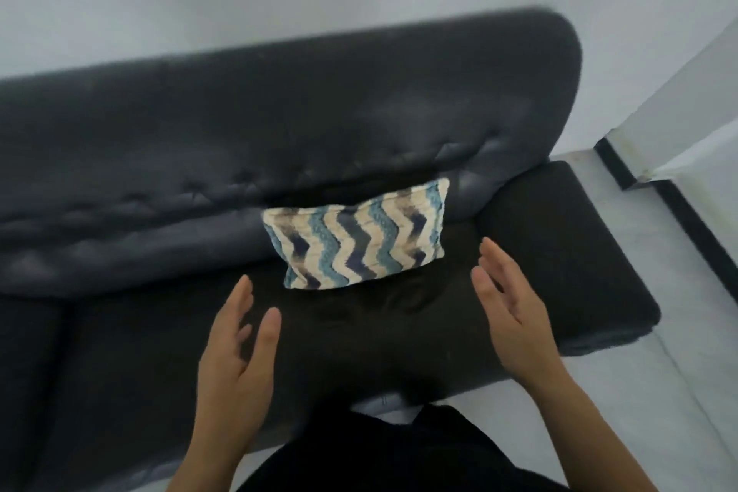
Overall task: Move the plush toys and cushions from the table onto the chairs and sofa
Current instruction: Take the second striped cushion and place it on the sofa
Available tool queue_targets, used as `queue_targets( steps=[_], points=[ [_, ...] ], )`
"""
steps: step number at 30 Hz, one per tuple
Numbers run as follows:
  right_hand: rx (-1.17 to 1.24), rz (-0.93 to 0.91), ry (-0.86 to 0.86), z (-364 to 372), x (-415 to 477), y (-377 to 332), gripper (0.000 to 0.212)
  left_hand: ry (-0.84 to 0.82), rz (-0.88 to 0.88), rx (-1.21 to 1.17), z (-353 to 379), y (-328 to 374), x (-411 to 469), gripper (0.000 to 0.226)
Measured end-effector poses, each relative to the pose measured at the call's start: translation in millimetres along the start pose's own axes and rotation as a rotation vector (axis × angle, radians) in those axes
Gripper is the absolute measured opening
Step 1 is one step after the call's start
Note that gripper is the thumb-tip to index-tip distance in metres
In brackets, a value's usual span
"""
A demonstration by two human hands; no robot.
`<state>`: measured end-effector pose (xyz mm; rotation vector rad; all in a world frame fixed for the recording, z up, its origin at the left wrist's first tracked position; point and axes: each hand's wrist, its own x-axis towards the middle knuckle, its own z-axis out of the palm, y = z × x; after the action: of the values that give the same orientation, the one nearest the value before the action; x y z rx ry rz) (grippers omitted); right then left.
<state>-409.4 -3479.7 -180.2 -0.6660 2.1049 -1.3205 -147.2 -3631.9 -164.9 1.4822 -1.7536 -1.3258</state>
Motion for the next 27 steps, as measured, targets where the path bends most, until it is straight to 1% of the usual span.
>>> queue_targets(
  steps=[3, 6, 8, 10, 12, 14, 16, 21, 23, 25, 27],
  points=[
    [0.072, 0.023, 0.199, -12.2, -45.2, -15.1, 0.066, -0.056, 0.057, 0.013, -33.2, -3.8, 2.8, 0.071],
    [0.141, 0.103, 0.405, -13.3, -87.2, -17.7, 0.066, -0.097, 0.086, -0.013, -47.7, -5.4, 18.8, 0.061],
    [0.130, 0.152, 0.508, -12.4, -113.8, -15.7, 0.067, -0.138, 0.107, -0.031, -41.7, -0.9, 28.1, 0.059],
    [0.099, 0.178, 0.598, -16.8, -140.0, -9.8, 0.066, -0.236, 0.131, -0.023, -26.1, 8.8, 32.5, 0.059],
    [0.100, 0.201, 0.685, -28.2, -169.0, -3.1, 0.059, -0.335, 0.178, -0.011, -5.4, 21.8, 30.3, 0.057],
    [0.138, 0.220, 0.790, -47.0, -198.7, 6.1, 0.051, -0.409, 0.234, -0.014, 20.9, 40.8, 21.4, 0.055],
    [0.161, 0.237, 0.900, -68.2, -225.7, 18.4, 0.050, -0.482, 0.279, -0.011, 52.3, 61.8, 7.2, 0.054],
    [0.253, 0.258, 1.129, -132.9, -274.6, 73.4, 0.059, -0.657, 0.376, 0.009, 157.5, 110.0, -51.4, 0.053],
    [0.286, 0.267, 1.171, -164.5, -281.6, 97.6, 0.057, -0.707, 0.408, 0.026, 201.5, 124.3, -76.5, 0.055],
    [0.320, 0.282, 1.210, -205.4, -288.8, 124.1, 0.047, -0.769, 0.462, 0.061, 252.5, 137.5, -107.3, 0.057],
    [0.319, 0.314, 1.230, -251.4, -293.8, 146.6, 0.044, -0.831, 0.524, 0.099, 304.7, 151.0, -138.0, 0.059]
  ],
)
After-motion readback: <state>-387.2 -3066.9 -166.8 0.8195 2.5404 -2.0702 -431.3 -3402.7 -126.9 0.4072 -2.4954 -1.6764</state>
